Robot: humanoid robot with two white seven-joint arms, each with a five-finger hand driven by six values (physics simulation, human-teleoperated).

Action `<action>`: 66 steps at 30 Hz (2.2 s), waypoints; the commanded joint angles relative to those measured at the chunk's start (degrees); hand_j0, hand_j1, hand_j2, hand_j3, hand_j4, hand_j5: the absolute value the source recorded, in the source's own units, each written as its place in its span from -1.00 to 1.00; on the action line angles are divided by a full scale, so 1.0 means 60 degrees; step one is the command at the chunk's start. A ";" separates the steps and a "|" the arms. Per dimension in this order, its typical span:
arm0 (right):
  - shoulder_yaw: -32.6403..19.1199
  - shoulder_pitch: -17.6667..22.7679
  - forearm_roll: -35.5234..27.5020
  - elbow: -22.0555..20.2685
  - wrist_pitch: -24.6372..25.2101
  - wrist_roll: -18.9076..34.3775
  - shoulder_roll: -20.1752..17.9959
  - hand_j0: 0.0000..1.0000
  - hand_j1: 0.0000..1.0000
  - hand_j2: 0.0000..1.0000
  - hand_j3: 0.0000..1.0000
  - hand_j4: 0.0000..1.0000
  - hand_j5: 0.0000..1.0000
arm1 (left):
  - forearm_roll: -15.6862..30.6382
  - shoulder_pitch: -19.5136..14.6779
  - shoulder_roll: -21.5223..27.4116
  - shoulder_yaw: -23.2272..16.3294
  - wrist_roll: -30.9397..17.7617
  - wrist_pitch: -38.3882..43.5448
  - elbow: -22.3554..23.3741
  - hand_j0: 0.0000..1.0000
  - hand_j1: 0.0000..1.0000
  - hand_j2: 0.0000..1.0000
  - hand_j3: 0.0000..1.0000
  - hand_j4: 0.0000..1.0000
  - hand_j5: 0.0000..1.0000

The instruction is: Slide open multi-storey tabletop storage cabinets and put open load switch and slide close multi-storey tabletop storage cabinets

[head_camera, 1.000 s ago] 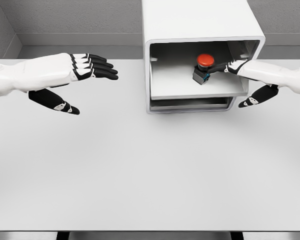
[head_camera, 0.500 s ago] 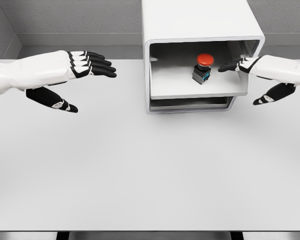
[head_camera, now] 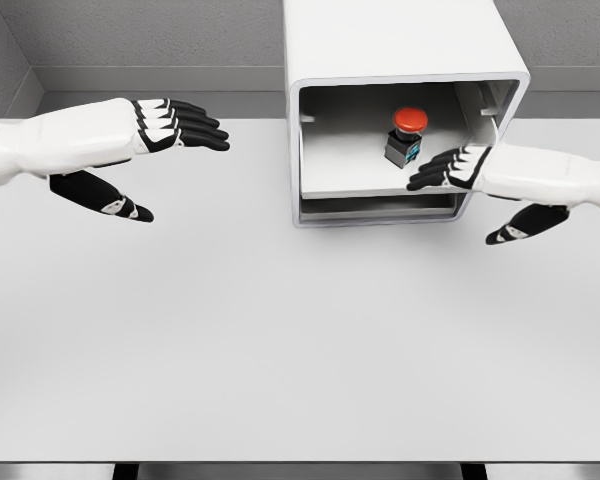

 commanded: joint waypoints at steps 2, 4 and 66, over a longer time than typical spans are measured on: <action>0.0040 0.0015 -0.0070 -0.0100 0.0028 0.0019 0.0032 1.00 1.00 1.00 1.00 1.00 1.00 | 0.0045 0.0000 0.0008 0.0004 0.0005 0.0030 0.0054 1.00 1.00 1.00 1.00 1.00 1.00; 0.0099 0.0132 -0.0070 -0.0159 0.0028 0.0019 0.0047 1.00 1.00 1.00 1.00 1.00 1.00 | 0.0045 0.0000 0.0008 -0.0011 0.0005 0.0030 0.0069 1.00 1.00 1.00 1.00 1.00 1.00; 0.1183 -0.1025 0.0780 0.2346 0.0028 0.0550 0.2361 1.00 1.00 1.00 1.00 1.00 1.00 | -0.0306 0.0058 0.0008 -0.0026 0.0005 0.0030 0.0201 1.00 1.00 1.00 1.00 1.00 1.00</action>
